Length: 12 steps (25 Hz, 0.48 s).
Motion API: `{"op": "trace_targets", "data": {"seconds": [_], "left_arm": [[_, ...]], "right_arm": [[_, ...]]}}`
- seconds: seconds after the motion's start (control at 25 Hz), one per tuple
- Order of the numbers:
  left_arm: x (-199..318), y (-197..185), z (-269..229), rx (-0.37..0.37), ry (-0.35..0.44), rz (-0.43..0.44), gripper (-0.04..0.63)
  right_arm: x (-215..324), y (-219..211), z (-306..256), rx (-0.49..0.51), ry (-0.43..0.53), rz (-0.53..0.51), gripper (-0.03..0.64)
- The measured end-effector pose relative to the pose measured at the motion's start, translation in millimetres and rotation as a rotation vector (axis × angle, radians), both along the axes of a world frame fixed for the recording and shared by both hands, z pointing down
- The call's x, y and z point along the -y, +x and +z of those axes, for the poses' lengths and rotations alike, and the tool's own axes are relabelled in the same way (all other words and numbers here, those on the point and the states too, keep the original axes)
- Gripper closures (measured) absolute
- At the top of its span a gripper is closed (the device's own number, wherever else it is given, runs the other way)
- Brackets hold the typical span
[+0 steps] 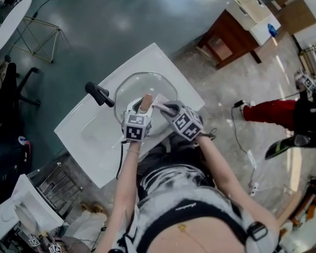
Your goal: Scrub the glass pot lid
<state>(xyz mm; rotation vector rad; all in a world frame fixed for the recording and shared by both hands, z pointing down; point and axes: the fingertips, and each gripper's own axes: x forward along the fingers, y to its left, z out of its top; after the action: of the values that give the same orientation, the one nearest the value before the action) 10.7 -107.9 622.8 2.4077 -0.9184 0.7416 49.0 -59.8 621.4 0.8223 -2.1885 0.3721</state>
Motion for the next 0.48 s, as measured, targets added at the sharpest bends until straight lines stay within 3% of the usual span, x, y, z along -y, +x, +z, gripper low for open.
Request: {"op": "trace_targets", "data": {"seconds": [0.28,0.48], "left_arm": [[-0.6,0.2,1.4,-0.02,-0.028,0.013,0.423],[1.2,-4.1,-14.0,-0.138,-0.041,-0.013,0.41]], "right_arm": [[-4.1,1.9,0.3,0.03,0.001,-0.004,0.526],[-2.0,5.4,-3.7,0.014,0.032,0.004,0.526]]}}
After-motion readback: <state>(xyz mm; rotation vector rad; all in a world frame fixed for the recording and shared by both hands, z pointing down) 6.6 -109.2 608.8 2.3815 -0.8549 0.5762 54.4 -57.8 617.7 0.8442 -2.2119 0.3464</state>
